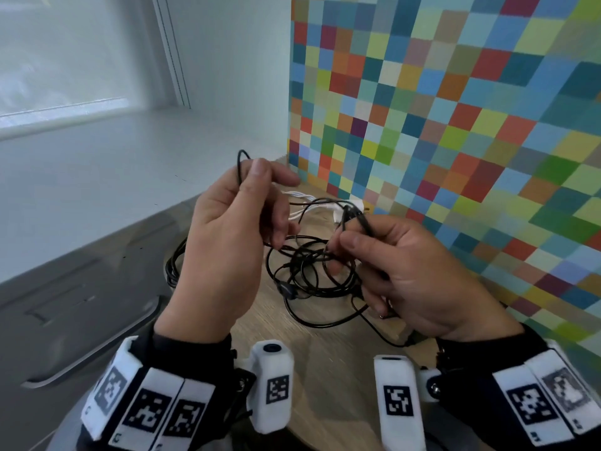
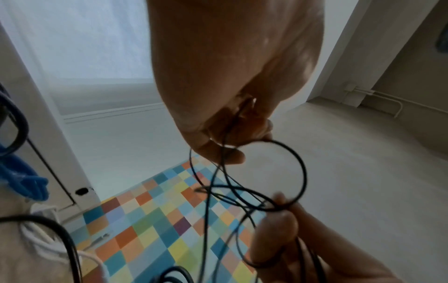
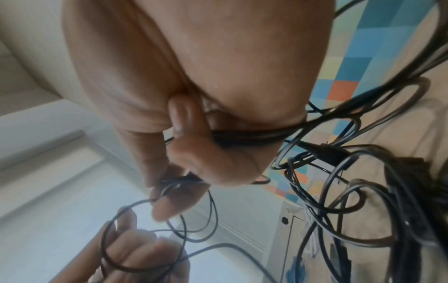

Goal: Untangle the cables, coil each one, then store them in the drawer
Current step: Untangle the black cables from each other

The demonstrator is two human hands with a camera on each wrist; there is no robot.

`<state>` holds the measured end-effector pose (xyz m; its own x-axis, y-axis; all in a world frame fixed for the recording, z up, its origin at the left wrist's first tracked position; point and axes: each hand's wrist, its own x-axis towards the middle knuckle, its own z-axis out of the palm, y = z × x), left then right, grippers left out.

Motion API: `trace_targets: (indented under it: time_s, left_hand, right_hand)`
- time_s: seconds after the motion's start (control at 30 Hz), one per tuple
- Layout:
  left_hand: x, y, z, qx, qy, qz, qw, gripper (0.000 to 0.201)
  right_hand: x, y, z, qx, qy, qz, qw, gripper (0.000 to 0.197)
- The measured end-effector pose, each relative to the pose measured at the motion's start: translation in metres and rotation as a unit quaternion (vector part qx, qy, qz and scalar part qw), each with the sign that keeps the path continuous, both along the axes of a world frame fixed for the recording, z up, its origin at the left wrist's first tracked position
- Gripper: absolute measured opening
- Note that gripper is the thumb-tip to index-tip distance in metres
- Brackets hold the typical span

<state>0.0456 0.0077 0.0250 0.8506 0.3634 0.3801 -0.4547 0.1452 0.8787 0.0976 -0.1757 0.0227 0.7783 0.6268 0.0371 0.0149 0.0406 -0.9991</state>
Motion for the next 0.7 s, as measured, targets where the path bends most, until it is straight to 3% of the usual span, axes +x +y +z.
trace_targets:
  time_s: [0.17,0.27,0.33,0.4,0.5,0.57,0.7]
  left_hand:
    - [0.0,0.017,-0.002,0.137,0.075,0.047,0.987,0.033]
    - [0.005,0.027,-0.008,0.186,0.128,0.099,0.969,0.006]
    - [0.003,0.027,-0.008,0.188,0.112,0.138,0.966,0.014]
    - [-0.003,0.02,0.001,0.203,0.057,0.16,0.964,0.006]
    - [-0.016,0.006,0.014,0.287,0.045,0.044,0.956,0.017]
    - [-0.02,-0.002,0.017,0.362,0.083,-0.053,0.927,0.022]
    - [-0.017,-0.005,0.011,0.432,0.154,-0.083,0.885,0.017]
  right_hand:
    - [0.006,-0.009,0.008,0.085,0.045,-0.084,0.992,0.017]
    - [0.007,-0.014,0.011,0.105,0.043,-0.104,0.988,0.017]
    - [0.007,-0.014,0.011,0.104,0.032,-0.109,0.988,0.017]
    - [0.006,-0.012,0.011,0.103,0.026,-0.111,0.988,0.017]
    - [0.004,-0.007,0.009,0.104,0.022,-0.102,0.989,0.017]
    - [0.003,-0.006,0.009,0.108,0.022,-0.099,0.989,0.017]
    - [0.004,-0.009,0.013,0.145,0.041,-0.086,0.985,0.019]
